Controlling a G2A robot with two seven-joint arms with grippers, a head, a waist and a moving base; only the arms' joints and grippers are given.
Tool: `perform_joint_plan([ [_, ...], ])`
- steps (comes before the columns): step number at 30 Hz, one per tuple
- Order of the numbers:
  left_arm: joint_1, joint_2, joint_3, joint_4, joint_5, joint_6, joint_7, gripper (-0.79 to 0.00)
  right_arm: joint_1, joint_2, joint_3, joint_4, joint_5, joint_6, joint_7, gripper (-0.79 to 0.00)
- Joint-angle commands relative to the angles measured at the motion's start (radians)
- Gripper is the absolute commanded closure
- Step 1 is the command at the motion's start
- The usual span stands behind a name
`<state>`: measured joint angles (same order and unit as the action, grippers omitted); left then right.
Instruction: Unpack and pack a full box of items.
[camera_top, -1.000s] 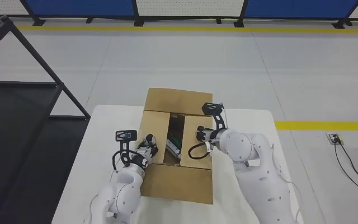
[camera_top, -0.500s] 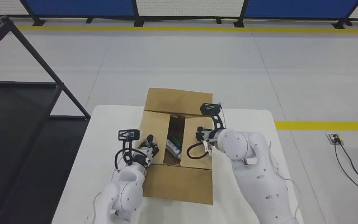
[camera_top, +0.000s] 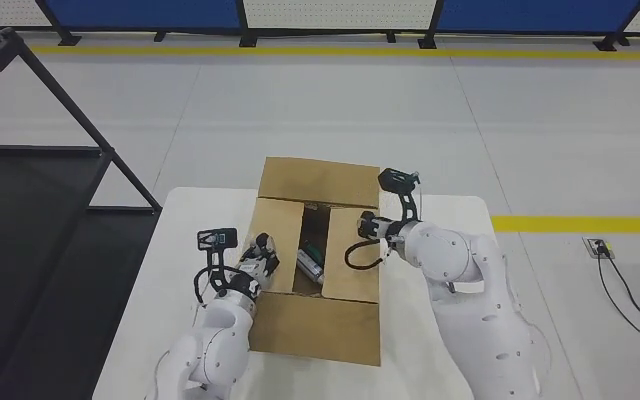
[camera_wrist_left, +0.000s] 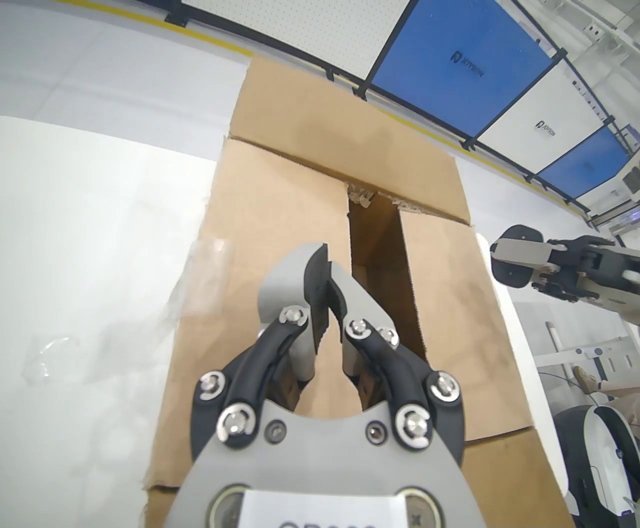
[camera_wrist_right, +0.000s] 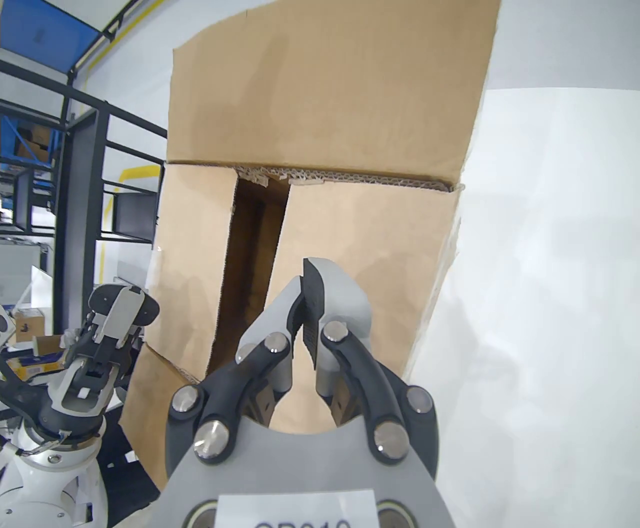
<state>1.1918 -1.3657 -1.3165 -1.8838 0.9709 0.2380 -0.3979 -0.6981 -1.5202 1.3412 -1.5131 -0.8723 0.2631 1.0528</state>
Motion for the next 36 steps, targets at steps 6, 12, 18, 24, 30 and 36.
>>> perform_joint_plan([
  [6,0.08,0.005,-0.094,-0.161,-0.12,-0.045,0.046,-0.785,0.047,0.009,0.089,0.082,0.116,0.002,-0.025,-0.785],
  [12,0.184,0.014,-0.196,-0.255,-0.171,-0.14,0.121,-0.785,0.047,0.009,0.089,0.082,0.116,0.002,-0.025,-0.785],
  [18,0.184,0.014,-0.196,-0.255,-0.171,-0.14,0.121,-0.785,0.047,0.009,0.089,0.082,0.116,0.002,-0.025,-0.785],
  [24,0.185,0.014,-0.193,-0.236,-0.165,-0.142,0.137,-0.785,0.077,0.006,0.124,0.195,0.188,0.044,-0.145,-0.785],
  [30,0.186,0.016,-0.261,-0.224,-0.305,-0.133,0.096,-0.785,0.242,0.018,0.165,0.538,0.28,-0.185,-0.209,-0.785],
  [36,0.268,0.029,-0.421,-0.236,-0.49,-0.221,-0.026,-0.785,0.412,0.023,0.168,0.881,0.366,-0.422,-0.238,-0.785],
])
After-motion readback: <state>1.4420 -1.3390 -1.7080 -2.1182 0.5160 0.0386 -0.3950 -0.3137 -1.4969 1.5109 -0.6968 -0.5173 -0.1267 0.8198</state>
